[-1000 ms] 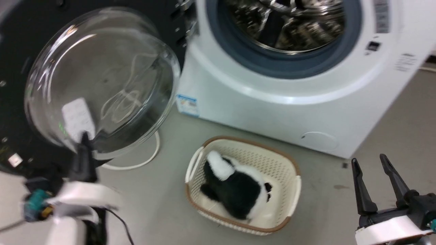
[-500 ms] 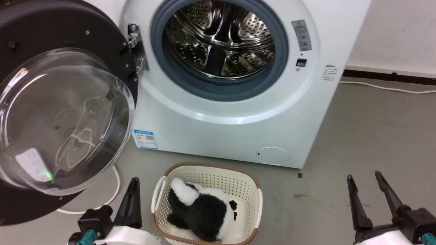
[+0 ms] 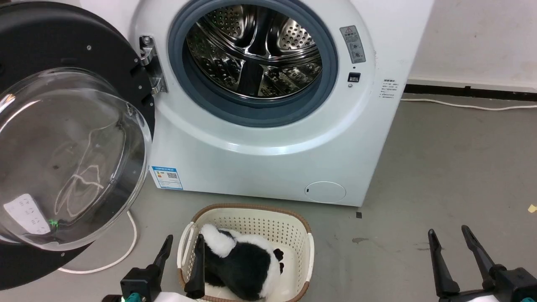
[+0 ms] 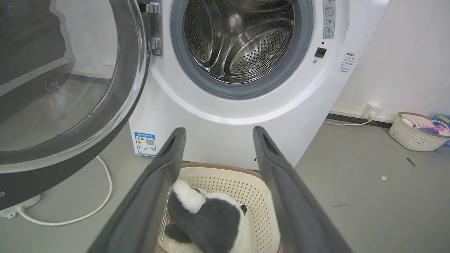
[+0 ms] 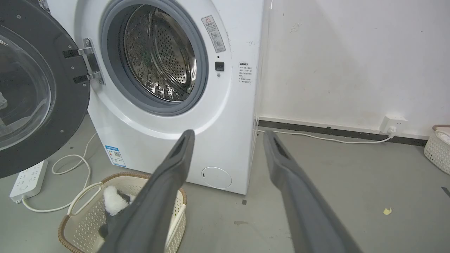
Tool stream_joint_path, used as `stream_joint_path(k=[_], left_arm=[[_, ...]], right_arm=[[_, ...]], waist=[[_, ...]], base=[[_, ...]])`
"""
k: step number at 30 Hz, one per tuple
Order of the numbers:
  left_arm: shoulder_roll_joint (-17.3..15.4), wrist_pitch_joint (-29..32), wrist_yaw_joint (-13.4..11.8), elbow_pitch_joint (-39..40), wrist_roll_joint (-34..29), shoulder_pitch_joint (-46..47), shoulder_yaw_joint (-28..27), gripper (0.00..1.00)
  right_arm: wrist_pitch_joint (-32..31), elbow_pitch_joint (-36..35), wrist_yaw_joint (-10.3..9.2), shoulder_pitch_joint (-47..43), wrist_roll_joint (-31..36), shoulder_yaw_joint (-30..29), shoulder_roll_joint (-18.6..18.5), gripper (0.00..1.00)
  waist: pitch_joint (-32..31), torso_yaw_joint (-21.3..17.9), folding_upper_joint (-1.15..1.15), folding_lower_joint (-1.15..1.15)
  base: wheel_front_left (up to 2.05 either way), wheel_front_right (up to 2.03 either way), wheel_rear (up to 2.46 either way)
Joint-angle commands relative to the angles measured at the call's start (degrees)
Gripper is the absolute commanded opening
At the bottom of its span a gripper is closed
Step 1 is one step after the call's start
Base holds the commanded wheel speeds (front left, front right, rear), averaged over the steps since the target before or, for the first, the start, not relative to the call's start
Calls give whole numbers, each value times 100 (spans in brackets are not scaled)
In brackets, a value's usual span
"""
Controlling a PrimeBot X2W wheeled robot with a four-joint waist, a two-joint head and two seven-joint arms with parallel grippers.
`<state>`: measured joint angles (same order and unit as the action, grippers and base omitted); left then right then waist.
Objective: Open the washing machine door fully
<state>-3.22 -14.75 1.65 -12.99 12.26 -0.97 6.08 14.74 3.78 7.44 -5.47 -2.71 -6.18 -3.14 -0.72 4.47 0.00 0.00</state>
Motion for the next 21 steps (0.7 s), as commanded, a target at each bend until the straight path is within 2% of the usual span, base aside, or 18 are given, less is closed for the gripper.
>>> stream_joint_path(k=[1, 10, 17, 18, 21], left_arm=[[-5, -25, -9, 29, -25, -72, -39, 100], [12, -25, -14, 255, -281, -127, -130, 100], [24, -25, 42, 276, -247, -146, -183, 100], [26, -25, 52, 275, -233, -144, -189, 0], [29, 9, 37, 245, -251, -89, -151, 0]], right_arm=[[26, 16, 5, -47, -40, 9, 25, 100], [26, 11, 5, -29, -87, 5, 25, 100], [26, 45, 5, -19, -124, 48, 25, 100], [26, 47, 5, -14, -128, 51, 25, 0], [-3, 27, 0, 2, -98, 44, 0, 0]], waist=[[3, -10, 0, 0], [14, -24, 0, 0], [17, -10, 0, 0], [20, -5, 0, 0], [20, -8, 0, 0]], base=[[0, 0, 0], [0, 0, 0], [0, 0, 0], [0, 0, 0], [0, 0, 0]])
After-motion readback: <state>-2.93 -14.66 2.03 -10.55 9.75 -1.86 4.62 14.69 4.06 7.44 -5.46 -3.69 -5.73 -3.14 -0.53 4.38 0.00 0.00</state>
